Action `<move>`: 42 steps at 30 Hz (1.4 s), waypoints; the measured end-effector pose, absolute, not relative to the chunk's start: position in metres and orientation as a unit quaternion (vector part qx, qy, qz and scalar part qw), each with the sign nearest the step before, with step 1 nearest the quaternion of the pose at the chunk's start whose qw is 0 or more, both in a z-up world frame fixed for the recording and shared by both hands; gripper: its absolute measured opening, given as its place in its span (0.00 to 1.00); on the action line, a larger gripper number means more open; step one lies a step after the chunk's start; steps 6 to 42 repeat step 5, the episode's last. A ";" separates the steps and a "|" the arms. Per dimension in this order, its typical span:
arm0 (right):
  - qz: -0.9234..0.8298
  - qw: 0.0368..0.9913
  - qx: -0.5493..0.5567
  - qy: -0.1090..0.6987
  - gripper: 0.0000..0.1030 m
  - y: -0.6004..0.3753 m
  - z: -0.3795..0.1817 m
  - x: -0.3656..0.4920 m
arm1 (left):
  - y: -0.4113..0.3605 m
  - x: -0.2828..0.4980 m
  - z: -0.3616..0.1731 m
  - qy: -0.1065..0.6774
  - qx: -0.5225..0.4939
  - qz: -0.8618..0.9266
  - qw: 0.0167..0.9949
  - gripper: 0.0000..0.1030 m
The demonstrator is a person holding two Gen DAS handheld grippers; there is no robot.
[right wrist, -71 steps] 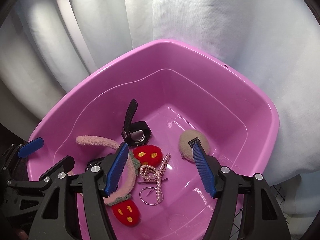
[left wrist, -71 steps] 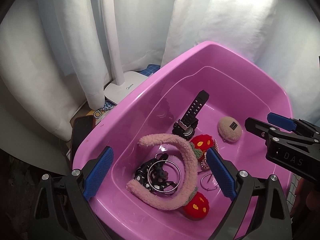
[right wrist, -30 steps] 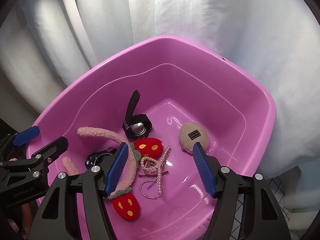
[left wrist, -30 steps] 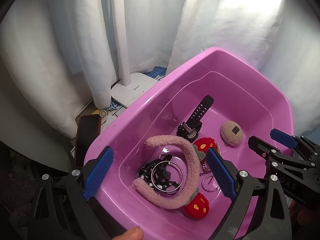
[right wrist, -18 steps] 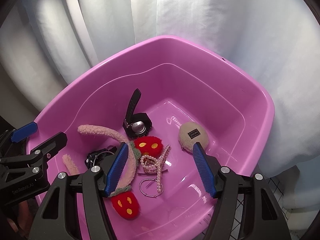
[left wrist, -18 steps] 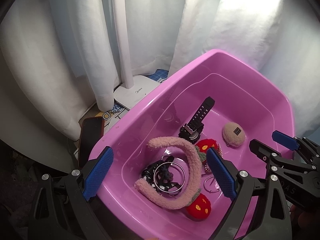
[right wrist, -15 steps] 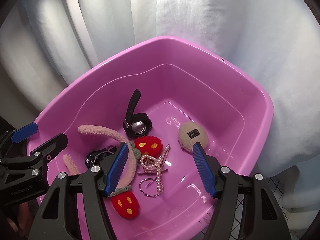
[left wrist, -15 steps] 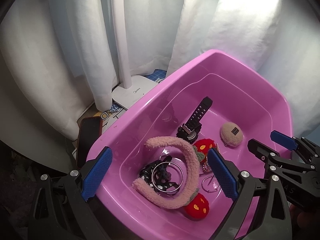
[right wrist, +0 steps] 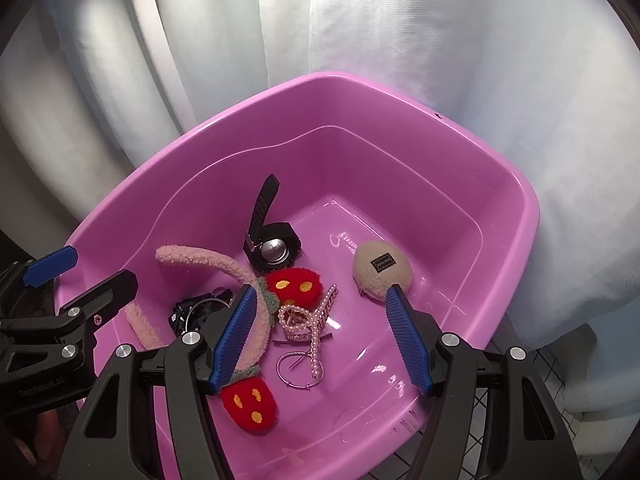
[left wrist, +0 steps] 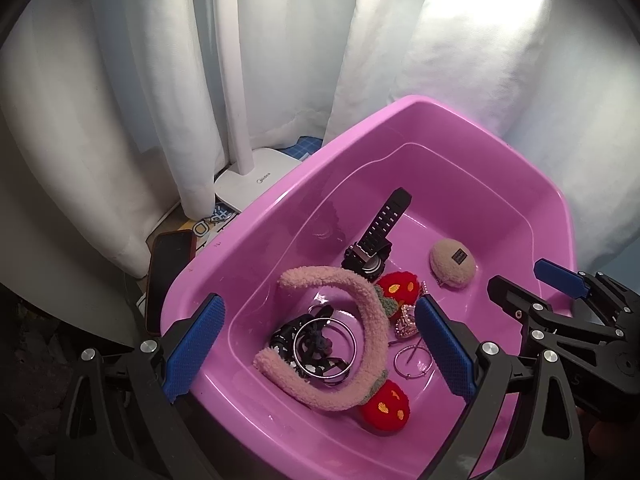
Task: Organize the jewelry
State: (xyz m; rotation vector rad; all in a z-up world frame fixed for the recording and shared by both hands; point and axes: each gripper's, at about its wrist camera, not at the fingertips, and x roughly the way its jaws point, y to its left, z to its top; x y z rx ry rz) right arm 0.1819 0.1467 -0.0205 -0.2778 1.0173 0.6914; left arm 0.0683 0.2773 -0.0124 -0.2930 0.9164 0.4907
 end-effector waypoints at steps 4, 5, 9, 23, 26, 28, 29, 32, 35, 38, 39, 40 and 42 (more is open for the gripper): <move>0.322 0.809 -0.128 0.475 0.62 0.145 -0.021 0.181 | 0.276 0.067 -0.012 0.434 -0.137 0.237 0.858 0.91; 0.320 0.809 -0.128 0.475 0.62 0.144 -0.021 0.181 | 0.276 0.067 -0.011 0.434 -0.138 0.237 0.858 0.91; 0.320 0.809 -0.128 0.475 0.62 0.144 -0.021 0.181 | 0.276 0.067 -0.011 0.434 -0.138 0.237 0.858 0.91; 0.320 0.809 -0.128 0.475 0.62 0.144 -0.021 0.181 | 0.276 0.067 -0.011 0.434 -0.138 0.237 0.858 0.91; 0.320 0.809 -0.128 0.475 0.62 0.144 -0.021 0.181 | 0.276 0.067 -0.011 0.434 -0.138 0.237 0.858 0.91; 0.320 0.809 -0.128 0.475 0.62 0.144 -0.021 0.181 | 0.276 0.067 -0.011 0.434 -0.138 0.237 0.858 0.91; 0.320 0.809 -0.128 0.475 0.62 0.144 -0.021 0.181 | 0.276 0.067 -0.011 0.434 -0.138 0.237 0.858 0.91; 0.320 0.809 -0.128 0.475 0.62 0.144 -0.021 0.181 | 0.276 0.067 -0.011 0.434 -0.138 0.237 0.858 0.91; 0.320 0.809 -0.128 0.475 0.62 0.144 -0.021 0.181 | 0.276 0.067 -0.011 0.434 -0.138 0.237 0.858 0.91; 0.320 0.809 -0.128 0.475 0.62 0.144 -0.021 0.181 | 0.276 0.067 -0.011 0.434 -0.138 0.237 0.858 0.91; 0.320 0.809 -0.128 0.475 0.62 0.144 -0.021 0.181 | 0.276 0.067 -0.011 0.434 -0.138 0.237 0.858 0.91; 0.320 0.809 -0.128 0.475 0.62 0.144 -0.021 0.181 | 0.276 0.067 -0.011 0.434 -0.138 0.237 0.858 0.91; 0.320 0.809 -0.128 0.475 0.62 0.144 -0.021 0.181 | 0.276 0.067 -0.011 0.434 -0.138 0.237 0.858 0.91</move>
